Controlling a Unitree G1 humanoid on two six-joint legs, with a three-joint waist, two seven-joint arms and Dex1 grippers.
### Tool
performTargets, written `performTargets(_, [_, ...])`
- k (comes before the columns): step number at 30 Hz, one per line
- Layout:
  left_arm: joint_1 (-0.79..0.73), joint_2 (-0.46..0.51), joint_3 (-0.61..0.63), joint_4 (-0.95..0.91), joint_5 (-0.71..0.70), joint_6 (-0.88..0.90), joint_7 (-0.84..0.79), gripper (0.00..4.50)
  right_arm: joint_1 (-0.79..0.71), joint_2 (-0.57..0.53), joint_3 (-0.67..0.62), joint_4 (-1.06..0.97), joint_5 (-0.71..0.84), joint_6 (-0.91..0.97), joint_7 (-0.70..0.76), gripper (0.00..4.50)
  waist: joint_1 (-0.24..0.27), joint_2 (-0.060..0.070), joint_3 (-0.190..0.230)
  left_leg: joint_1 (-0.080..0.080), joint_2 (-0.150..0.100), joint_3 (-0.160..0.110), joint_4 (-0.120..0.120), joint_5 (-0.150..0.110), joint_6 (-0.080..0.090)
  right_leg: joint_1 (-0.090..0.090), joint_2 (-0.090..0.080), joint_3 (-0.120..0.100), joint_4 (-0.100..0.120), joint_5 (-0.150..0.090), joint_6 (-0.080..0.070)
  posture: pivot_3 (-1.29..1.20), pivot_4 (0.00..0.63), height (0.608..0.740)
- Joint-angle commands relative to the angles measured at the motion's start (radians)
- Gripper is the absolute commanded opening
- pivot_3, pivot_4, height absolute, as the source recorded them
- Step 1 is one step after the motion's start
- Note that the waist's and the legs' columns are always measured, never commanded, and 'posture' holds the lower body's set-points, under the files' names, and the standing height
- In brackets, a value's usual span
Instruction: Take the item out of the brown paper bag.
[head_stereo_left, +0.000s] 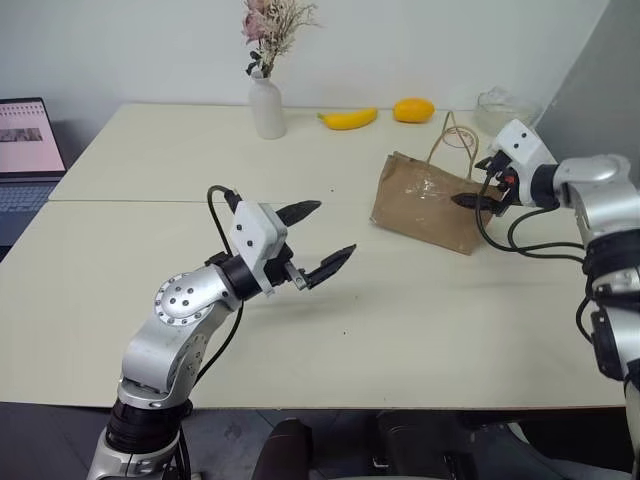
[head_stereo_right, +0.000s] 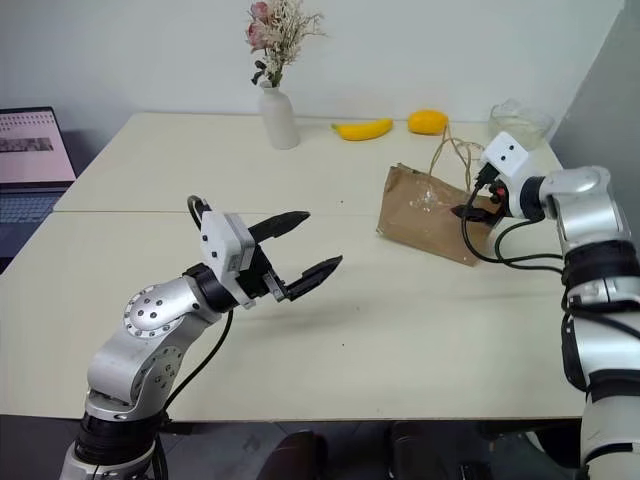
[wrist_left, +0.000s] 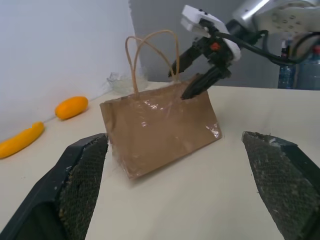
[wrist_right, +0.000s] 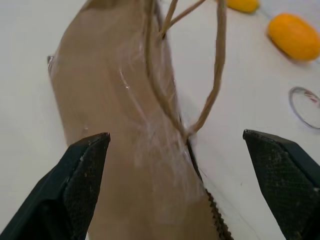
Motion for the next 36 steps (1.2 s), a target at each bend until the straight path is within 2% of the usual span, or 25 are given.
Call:
performTargets(1, [-0.022, 0.006, 0.006, -0.011, 0.002, -0.023, -0.008, 4.49, -0.119, 0.013, 0.049, 0.164, -0.082, -0.095, 0.062, 4.5, 0.0, 0.0, 0.0, 0.0, 0.0, 0.0, 0.0, 0.0, 0.0, 0.0, 0.0, 0.0, 0.0, 0.0, 0.0, 0.0, 0.15, 0.74])
performTargets(3, [-0.023, 0.007, 0.004, -0.012, 0.003, -0.024, -0.006, 4.49, -0.162, 0.026, 0.081, 0.239, -0.125, -0.137, 0.087, 4.5, 0.0, 0.0, 0.0, 0.0, 0.0, 0.0, 0.0, 0.0, 0.0, 0.0, -0.001, 0.0, -0.001, 0.0, 0.0, 0.0, 0.15, 0.74])
performTargets(6, [-0.007, 0.014, 0.005, -0.027, 0.006, -0.021, -0.004, 4.5, -0.198, 0.045, 0.128, 0.314, -0.189, -0.183, 0.133, 3.88, 0.0, 0.0, 0.0, -0.001, 0.0, 0.0, 0.0, 0.0, 0.0, 0.0, -0.003, 0.0, -0.002, 0.001, -0.001, 0.0, 0.15, 0.74])
performTargets(15, [0.021, 0.036, 0.018, -0.052, -0.032, -0.004, -0.023, 4.5, -0.238, 0.071, 0.105, 0.377, -0.223, -0.224, 0.117, 0.61, 0.0, 0.001, 0.001, -0.001, 0.001, -0.002, 0.0, 0.0, 0.0, 0.0, -0.004, 0.0, -0.001, 0.002, -0.004, 0.0, 0.15, 0.74])
performTargets(17, [0.034, 0.049, 0.025, -0.065, -0.061, -0.006, -0.057, 4.5, -0.242, 0.071, 0.099, 0.378, -0.224, -0.226, 0.118, 0.02, 0.0, 0.001, 0.001, -0.001, 0.001, -0.002, 0.0, 0.0, 0.0, 0.0, -0.004, 0.0, -0.001, 0.002, -0.004, 0.0, 0.15, 0.74])
performTargets(21, [0.043, 0.075, 0.035, -0.072, -0.111, 0.025, -0.082, 4.5, -0.245, 0.069, 0.083, 0.374, -0.219, -0.243, 0.125, 0.02, 0.0, 0.002, 0.001, -0.001, 0.001, -0.001, 0.0, 0.0, 0.0, 0.0, -0.004, 0.0, -0.001, 0.002, -0.004, 0.0, 0.15, 0.74])
performTargets(28, [0.113, 0.102, 0.057, -0.109, -0.107, 0.039, -0.065, 4.5, -0.275, 0.089, 0.052, 0.326, -0.198, -0.313, 0.177, 0.02, -0.006, 0.003, 0.002, -0.001, 0.001, -0.002, 0.0, 0.0, 0.0, -0.001, -0.004, 0.0, -0.001, 0.002, -0.004, 0.0, 0.15, 0.74])
performTargets(36, [0.254, 0.13, 0.151, -0.163, -0.09, 0.045, -0.001, 4.5, -0.316, 0.223, 0.035, 0.313, -0.177, -0.38, 0.153, 0.02, -0.024, 0.004, 0.002, 0.001, 0.002, -0.006, 0.0, 0.0, 0.0, -0.001, -0.003, 0.001, 0.001, 0.002, -0.004, 0.0, 0.15, 0.74])
